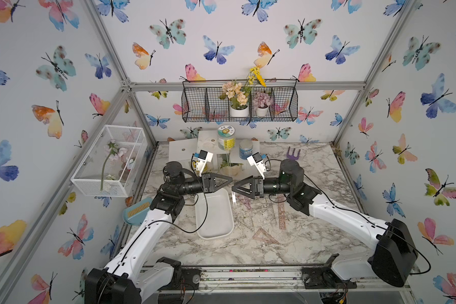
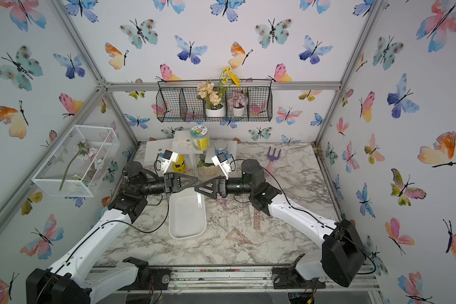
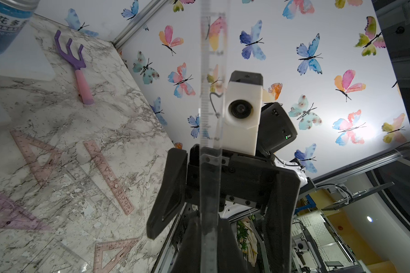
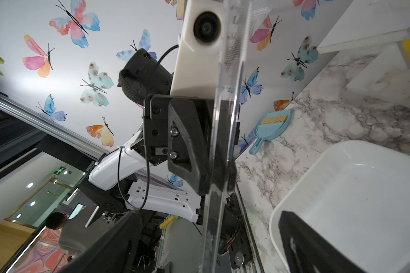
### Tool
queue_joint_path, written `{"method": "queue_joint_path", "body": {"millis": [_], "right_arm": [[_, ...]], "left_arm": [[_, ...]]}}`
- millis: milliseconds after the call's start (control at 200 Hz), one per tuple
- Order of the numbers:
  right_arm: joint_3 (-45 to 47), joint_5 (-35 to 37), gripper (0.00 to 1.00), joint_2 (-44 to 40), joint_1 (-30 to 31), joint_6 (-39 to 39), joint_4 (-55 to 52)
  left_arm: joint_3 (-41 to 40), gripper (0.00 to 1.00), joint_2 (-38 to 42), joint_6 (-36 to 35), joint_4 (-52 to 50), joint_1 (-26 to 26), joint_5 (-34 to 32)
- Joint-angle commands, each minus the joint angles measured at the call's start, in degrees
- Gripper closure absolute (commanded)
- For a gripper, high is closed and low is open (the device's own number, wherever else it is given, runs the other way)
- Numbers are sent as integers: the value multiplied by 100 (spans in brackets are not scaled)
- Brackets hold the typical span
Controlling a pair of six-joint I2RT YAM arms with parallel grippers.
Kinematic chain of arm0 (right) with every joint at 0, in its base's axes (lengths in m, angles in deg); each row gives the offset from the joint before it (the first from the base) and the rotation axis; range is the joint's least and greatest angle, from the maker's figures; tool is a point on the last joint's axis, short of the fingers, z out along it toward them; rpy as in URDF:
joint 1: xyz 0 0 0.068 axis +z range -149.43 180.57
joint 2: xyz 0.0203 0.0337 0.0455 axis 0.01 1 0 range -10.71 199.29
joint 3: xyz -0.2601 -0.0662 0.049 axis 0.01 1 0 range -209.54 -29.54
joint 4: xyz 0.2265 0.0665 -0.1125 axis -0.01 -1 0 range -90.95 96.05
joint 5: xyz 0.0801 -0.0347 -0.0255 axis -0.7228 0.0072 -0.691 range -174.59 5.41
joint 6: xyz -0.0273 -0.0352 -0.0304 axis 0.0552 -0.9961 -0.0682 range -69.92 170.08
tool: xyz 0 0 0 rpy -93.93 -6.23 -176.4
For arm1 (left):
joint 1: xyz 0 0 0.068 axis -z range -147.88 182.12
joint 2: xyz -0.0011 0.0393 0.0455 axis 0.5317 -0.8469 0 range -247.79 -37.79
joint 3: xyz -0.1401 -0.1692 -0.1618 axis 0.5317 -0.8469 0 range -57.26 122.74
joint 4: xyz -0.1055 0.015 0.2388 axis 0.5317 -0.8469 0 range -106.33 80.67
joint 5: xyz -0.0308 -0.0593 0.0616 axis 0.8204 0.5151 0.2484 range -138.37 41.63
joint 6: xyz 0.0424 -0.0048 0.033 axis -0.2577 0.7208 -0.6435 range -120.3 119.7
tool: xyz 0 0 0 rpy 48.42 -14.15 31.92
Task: Put the scattered rulers into the storage box
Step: Pick up the ruler from the center of the board, then place the ruler in the storage box.
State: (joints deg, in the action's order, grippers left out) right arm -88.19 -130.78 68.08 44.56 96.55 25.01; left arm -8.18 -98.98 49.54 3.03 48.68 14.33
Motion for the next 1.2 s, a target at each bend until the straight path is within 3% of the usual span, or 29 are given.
{"method": "queue_joint_path", "body": {"millis": [0,360,581,791,1191], "right_arm": [[-46,1183,2,-416,31,-568,-838],[-462,3924,4,-467,22,-1360,-3091],[-583,4190,10,-210,22,-1624,-3718],[-463,4131,13,9,22,-1503,-3746],[-274,4251,13,24,22,-1413,-3690]], "left_arm": [[405,100,246,-955,-1248,-122,-162],[466,100,271,-2657,-4066,-200,-2005],[257,100,156,-3562,-5043,-169,-3269],[334,100,-337,-3394,-5229,282,-4400],[107,100,-1019,-2450,-5274,1037,-5049]]}}
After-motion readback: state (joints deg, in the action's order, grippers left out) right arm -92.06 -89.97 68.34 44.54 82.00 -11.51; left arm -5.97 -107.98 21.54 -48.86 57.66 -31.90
